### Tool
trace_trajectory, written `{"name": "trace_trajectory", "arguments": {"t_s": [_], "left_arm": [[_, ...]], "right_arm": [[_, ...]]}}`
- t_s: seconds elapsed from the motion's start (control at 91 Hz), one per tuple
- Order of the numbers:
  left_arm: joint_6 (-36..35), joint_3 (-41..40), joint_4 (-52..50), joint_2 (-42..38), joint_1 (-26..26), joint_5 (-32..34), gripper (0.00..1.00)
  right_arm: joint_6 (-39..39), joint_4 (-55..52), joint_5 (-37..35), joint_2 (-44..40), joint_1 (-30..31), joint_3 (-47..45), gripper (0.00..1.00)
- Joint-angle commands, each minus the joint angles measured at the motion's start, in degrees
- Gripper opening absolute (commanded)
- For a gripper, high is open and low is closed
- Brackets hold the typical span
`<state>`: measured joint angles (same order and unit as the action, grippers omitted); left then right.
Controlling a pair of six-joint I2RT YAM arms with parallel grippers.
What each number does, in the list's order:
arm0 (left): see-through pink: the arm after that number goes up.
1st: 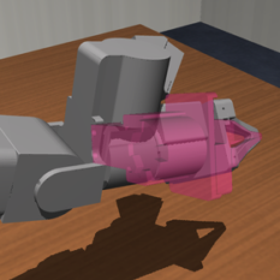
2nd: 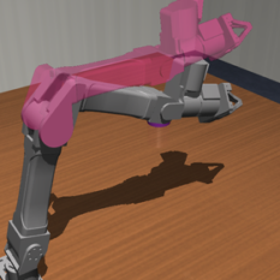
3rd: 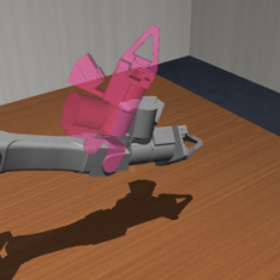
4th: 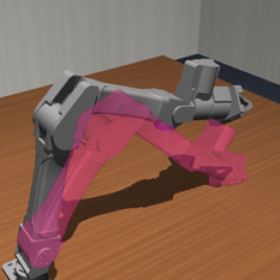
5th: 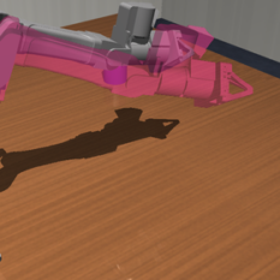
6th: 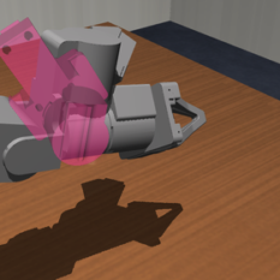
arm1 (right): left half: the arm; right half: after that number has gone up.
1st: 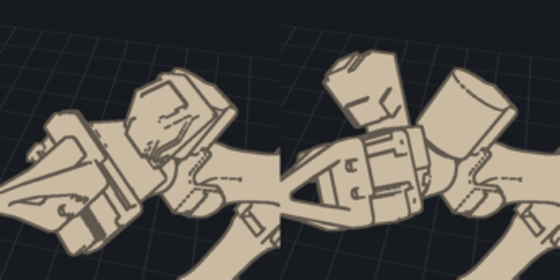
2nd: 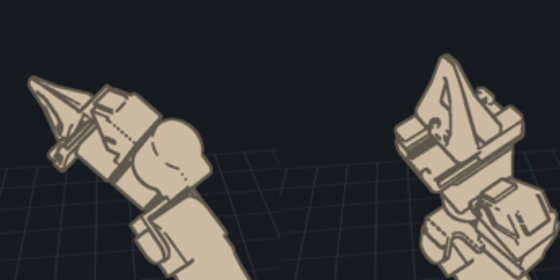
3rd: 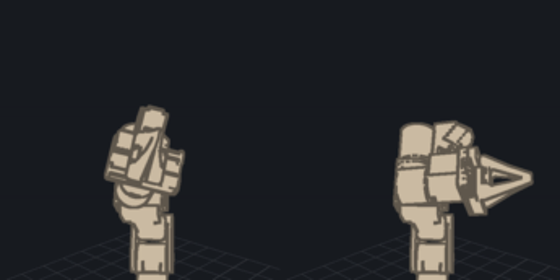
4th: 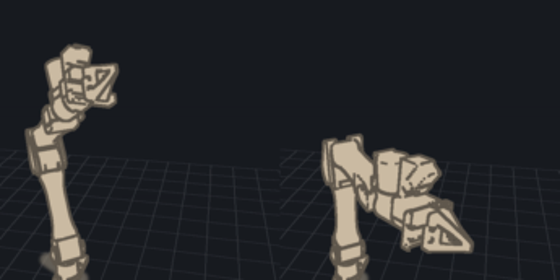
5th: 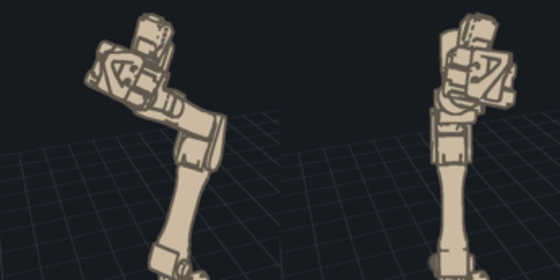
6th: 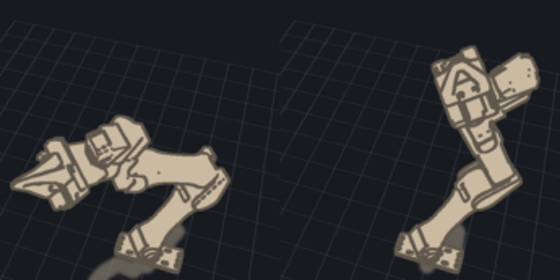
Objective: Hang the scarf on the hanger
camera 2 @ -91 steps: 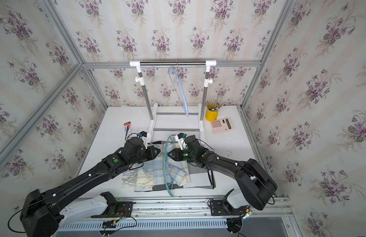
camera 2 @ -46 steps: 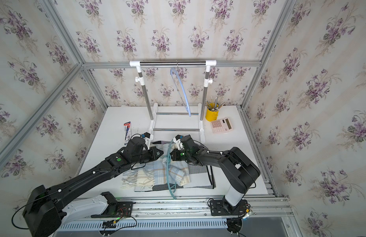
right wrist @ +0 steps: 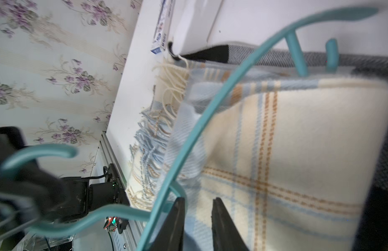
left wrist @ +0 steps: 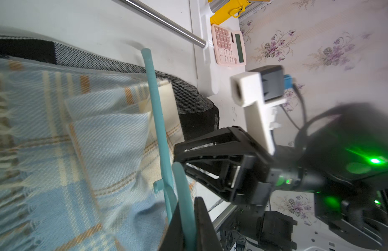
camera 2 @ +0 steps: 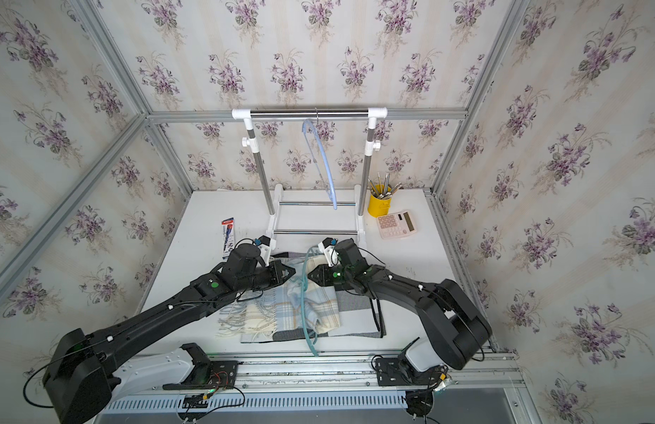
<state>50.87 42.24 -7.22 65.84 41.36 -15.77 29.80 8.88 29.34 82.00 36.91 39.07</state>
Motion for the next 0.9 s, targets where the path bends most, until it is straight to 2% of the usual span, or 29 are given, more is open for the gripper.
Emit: {"name": "trace_trajectory", "arguments": {"t_s": [0.0, 0.154, 0.264, 0.418, 0.571, 0.615, 0.725, 0.89], "left_arm": [[0.0, -0.1, -0.4, -0.1, 0.0, 0.4, 0.0], [0.0, 0.0, 0.0, 0.4, 0.0, 0.1, 0.0], [0.0, -0.1, 0.2, 0.8, 0.0, 0.1, 0.0], [0.8, -0.5, 1.5, 1.1, 0.0, -1.1, 0.0], [1.7, -0.3, 2.0, 1.6, 0.2, -2.0, 0.0], [1.8, 0.0, 1.9, 1.8, 0.2, -2.3, 0.0], [1.8, 0.9, 1.5, 2.3, 0.3, -3.2, 0.0], [0.8, 2.9, -0.5, 2.9, 0.6, -3.8, 0.0]], "right_arm": [[-1.2, -2.8, -0.2, -4.9, -1.0, -3.8, 0.21], [2.7, 2.0, 3.5, -10.4, 0.2, -14.1, 0.12], [5.6, 8.0, 4.9, -11.5, 4.2, -19.1, 0.07], [10.1, 16.0, 5.9, -5.0, 12.0, -17.3, 0.03], [14.3, 23.4, 7.6, 3.4, 15.3, -13.7, 0.01], [13.2, 22.4, 7.0, 4.4, 15.4, -12.6, 0.03], [5.4, 8.7, -1.0, 2.7, 15.0, -8.1, 0.12], [2.4, 1.0, -1.0, -3.6, 10.0, -6.9, 0.13]]}}
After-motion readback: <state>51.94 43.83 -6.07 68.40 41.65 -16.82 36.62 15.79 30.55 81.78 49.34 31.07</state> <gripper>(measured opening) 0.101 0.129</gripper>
